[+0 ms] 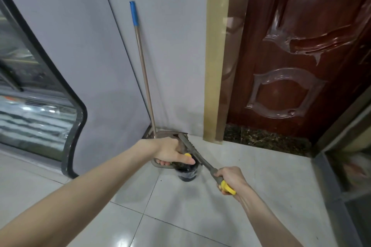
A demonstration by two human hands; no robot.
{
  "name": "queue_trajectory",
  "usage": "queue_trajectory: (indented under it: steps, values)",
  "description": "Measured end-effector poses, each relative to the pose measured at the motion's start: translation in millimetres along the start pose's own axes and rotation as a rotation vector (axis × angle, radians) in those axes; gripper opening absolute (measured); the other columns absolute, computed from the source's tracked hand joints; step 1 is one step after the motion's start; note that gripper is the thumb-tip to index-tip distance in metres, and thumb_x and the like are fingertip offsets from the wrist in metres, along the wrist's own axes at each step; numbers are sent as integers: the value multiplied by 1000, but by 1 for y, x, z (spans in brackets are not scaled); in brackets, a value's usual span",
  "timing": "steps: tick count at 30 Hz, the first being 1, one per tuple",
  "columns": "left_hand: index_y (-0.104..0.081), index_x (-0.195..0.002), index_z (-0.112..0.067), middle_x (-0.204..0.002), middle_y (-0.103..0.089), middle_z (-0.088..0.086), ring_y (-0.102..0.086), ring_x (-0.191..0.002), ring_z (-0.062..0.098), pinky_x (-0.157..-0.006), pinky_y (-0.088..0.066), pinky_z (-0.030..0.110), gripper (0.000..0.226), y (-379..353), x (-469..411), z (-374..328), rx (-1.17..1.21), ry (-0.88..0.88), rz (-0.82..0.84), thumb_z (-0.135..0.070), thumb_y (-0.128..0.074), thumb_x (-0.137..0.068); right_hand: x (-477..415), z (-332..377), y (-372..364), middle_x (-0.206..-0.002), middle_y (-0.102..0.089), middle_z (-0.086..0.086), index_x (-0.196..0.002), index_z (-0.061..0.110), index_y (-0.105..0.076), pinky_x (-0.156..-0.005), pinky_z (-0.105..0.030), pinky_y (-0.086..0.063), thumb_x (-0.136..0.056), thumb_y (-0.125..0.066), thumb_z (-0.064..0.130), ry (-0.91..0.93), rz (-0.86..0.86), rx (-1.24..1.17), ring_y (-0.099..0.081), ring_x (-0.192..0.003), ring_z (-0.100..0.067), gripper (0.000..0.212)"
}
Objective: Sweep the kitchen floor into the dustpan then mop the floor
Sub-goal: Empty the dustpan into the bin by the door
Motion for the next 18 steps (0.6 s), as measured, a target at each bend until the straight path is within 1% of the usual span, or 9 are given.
queue_trajectory:
  steps: [3,6,8,10,12,13,15,16,18]
  values:
    - [-57,-67,-9,-60,-61,6,-56,-55,21,-69,-52,31,73,-6,-2,-4,-3,-17,-17,-81,-52,-68,0,-1,3,-52,-49,-15,-69,-5,-56,-34,-18,-34,-83,-58,-5,-12,15,-13,-45,-41,-22,14]
    - [-54,-62,-12,-50,-57,-1,-55,-51,20,-64,-52,32,66,5,-3,-7,142,-26,-105,-77,-60,-69,-2,-3,7,-55,-48,-15,-71,-5,-56,-35,-18,-34,-84,-57,-5,-17,26,-22,-44,-42,-22,13]
    - [-52,-59,-13,-45,-55,-4,-54,-49,20,-62,-51,32,67,5,-5,-12,167,-31,-107,-78,-61,-67,-1,-4,11,-57,-49,-15,-72,-5,-57,-36,-19,-35,-84,-58,-5,-17,32,-16,-44,-41,-21,12]
    - [-49,-56,-14,-43,-54,-6,-53,-49,19,-65,-52,35,69,-1,-6,-14,120,-24,-93,-81,-59,-64,-2,-7,14,-57,-50,-16,-73,-4,-57,-36,-19,-35,-84,-59,-5,-18,30,-16,-45,-41,-22,11]
    - [-50,-56,-13,-47,-56,-3,-55,-52,19,-69,-56,39,71,-2,-6,-12,139,-9,-111,-84,-59,-59,-3,-10,17,-58,-52,-17,-73,-5,-58,-35,-19,-36,-83,-59,-4,-20,31,-21,-46,-42,-23,10]
    - [-51,-57,-13,-50,-57,-2,-56,-53,19,-67,-56,38,71,-3,-5,-13,167,0,-124,-84,-60,-57,-3,-12,19,-58,-52,-17,-74,-5,-58,-35,-19,-36,-83,-59,-4,-19,31,-24,-46,-43,-23,10]
    - [-52,-56,-13,-49,-57,-2,-54,-51,17,-62,-50,31,68,-7,-3,-18,174,4,-125,-79,-63,-63,-4,-15,20,-58,-50,-16,-75,-6,-58,-36,-19,-35,-83,-58,-5,-17,31,-40,-45,-43,-22,8]
    - [-52,-56,-13,-49,-57,-2,-54,-50,17,-62,-48,28,65,-11,-2,-21,155,2,-124,-76,-63,-68,-4,-17,19,-57,-50,-16,-75,-6,-58,-36,-19,-35,-82,-58,-5,-14,30,-43,-45,-42,-22,8]
    - [-52,-56,-13,-50,-56,-3,-54,-52,16,-65,-48,28,64,-15,0,-26,118,-11,-161,-74,-62,-71,-2,-20,19,-57,-51,-15,-73,-5,-58,-36,-20,-36,-82,-58,-4,-11,33,-32,-46,-41,-22,9]
Point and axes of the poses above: each hand's wrist, its own x-axis away from the middle knuckle, its own y-axis out of the back of the hand, z = x × y, the point moved 1 cm from there along -x, towards the middle knuckle
